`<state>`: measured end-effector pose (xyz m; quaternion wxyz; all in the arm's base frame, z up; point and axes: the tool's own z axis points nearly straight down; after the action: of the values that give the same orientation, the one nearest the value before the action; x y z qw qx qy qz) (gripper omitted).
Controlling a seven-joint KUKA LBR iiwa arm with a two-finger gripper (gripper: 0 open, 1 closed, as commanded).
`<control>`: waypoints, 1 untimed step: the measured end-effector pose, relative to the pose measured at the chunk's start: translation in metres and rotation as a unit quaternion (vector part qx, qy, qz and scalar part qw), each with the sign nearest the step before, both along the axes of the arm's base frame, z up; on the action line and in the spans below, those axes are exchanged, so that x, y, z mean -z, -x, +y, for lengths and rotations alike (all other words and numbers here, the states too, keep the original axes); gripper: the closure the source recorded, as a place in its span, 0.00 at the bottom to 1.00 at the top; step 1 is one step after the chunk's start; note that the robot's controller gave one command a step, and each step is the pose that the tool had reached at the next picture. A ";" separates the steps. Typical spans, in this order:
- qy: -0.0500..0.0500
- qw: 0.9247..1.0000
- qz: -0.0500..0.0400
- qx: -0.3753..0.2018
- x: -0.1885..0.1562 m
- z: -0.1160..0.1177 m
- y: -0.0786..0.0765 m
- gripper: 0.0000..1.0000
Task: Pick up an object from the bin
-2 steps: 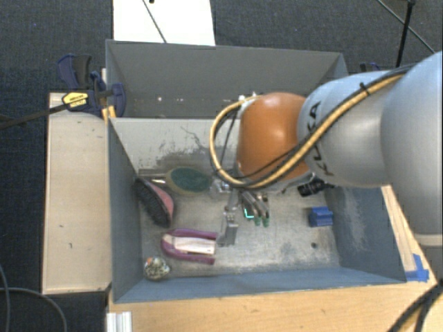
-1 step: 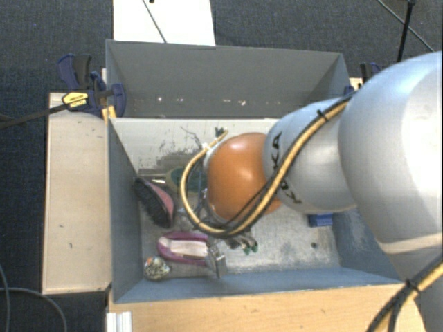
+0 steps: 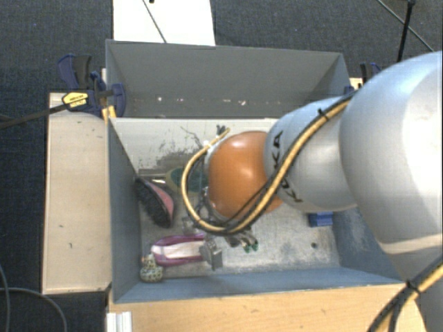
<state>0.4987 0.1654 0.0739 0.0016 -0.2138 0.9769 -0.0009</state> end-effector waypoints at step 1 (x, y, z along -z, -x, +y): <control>-0.003 0.991 -0.001 0.135 -0.050 0.008 -0.003 1.00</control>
Offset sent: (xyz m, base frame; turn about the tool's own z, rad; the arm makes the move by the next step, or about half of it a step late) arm 0.0016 0.0076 0.0485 0.2713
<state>0.5020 0.1736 0.1242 0.0034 -0.0798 0.9968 0.0010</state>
